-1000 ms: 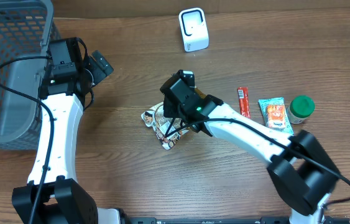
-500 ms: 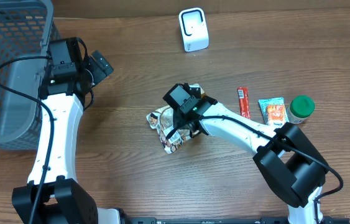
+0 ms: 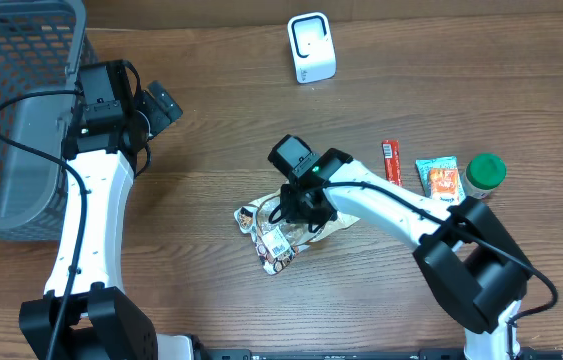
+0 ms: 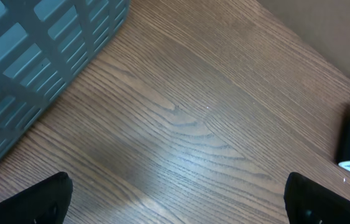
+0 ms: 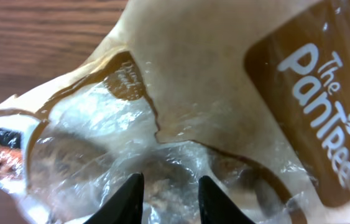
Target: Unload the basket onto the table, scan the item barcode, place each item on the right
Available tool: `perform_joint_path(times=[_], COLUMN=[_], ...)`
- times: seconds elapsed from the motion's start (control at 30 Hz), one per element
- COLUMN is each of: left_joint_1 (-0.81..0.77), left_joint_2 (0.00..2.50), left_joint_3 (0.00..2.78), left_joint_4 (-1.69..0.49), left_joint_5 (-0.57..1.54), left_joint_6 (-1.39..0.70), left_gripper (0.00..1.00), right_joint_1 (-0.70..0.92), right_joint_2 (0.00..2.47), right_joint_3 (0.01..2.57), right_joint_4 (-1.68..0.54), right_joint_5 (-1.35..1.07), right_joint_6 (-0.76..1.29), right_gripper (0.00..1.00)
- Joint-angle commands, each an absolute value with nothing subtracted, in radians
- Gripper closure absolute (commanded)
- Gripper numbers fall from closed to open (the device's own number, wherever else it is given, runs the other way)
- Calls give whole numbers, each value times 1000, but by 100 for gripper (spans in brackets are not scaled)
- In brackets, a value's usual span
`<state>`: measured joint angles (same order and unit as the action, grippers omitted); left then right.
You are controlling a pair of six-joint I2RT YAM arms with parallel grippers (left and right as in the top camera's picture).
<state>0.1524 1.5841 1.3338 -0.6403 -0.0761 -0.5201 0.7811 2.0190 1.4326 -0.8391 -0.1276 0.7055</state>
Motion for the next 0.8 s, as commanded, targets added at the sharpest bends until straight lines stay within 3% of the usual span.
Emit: perform_joint_path(times=[0.0, 0.3, 0.37, 0.57, 0.77], left_joint_1=[157, 157, 157, 157, 156], left_joint_2=[1582, 1582, 1582, 1582, 1584], left_joint_3=[1344, 1344, 1344, 1344, 1343], left_joint_4=[-640, -640, -640, -632, -836], left_joint_5=[-88, -88, -88, -72, 289], left_joint_6=[-508, -508, -508, -522, -522], left_gripper=[0, 0, 0, 0, 0], right_joint_1=[741, 656, 637, 603, 601], right_joint_2=[1905, 1886, 1886, 1887, 1887], right_joint_3=[1497, 1496, 1496, 1496, 1493], right_joint_4=[-852, -995, -1005, -1018, -1034], right_joint_5=[-137, 71, 78, 77, 77], right_joint_6=[580, 514, 513, 481, 481], right_gripper=[67, 62, 56, 55, 55])
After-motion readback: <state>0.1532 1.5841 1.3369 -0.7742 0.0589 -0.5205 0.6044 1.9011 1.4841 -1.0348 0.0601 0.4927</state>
